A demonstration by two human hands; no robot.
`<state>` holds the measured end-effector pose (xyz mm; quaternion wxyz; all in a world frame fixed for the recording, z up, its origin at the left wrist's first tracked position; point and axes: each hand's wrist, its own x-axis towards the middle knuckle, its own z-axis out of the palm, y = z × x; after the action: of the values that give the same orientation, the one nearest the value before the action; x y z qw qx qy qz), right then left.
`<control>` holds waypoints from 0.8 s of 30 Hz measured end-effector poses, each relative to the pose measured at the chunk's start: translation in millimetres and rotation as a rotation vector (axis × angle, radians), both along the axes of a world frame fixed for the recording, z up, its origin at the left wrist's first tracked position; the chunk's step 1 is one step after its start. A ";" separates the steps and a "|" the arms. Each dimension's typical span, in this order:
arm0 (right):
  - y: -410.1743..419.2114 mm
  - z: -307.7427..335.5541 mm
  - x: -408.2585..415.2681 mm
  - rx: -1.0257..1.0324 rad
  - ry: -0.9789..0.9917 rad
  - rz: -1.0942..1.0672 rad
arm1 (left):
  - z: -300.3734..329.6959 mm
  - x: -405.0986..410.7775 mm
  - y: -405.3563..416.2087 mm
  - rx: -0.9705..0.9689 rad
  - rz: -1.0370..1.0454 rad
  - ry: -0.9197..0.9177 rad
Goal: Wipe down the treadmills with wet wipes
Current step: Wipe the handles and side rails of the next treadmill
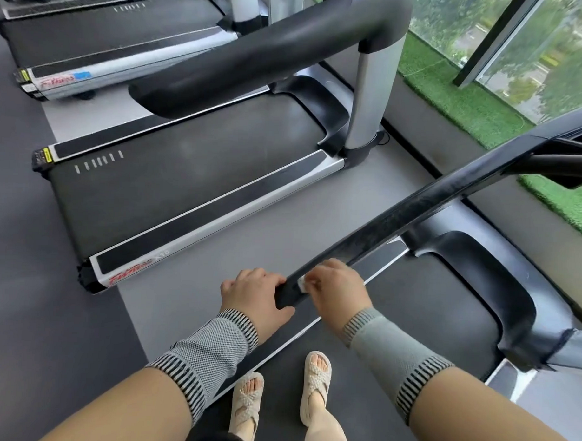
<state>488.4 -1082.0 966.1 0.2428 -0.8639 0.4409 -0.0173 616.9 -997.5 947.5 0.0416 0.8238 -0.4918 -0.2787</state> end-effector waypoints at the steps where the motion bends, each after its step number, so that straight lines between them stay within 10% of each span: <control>1: 7.8 -1.6 3.4 0.036 0.009 0.066 | -0.4 1.8 4.7 0.002 0.005 0.000; 13: 0.5 -7.6 16.5 -0.163 0.090 -0.140 | -7.1 18.2 53.6 0.001 0.092 0.097; 17: 49.9 -11.9 37.7 -0.004 0.134 0.258 | -7.5 18.4 57.1 -0.031 0.122 0.129; 21: 24.7 -19.1 31.9 -0.131 0.106 0.013 | -5.3 24.5 56.2 -0.044 0.121 0.155; 24: 59.3 -20.1 37.9 -0.059 0.039 0.304 | -4.6 24.9 55.1 -0.057 0.126 0.156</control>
<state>526.4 -1022.7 945.9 0.2084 -0.9277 0.3088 0.0233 641.8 -942.4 942.8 0.1207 0.8273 -0.4421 -0.3248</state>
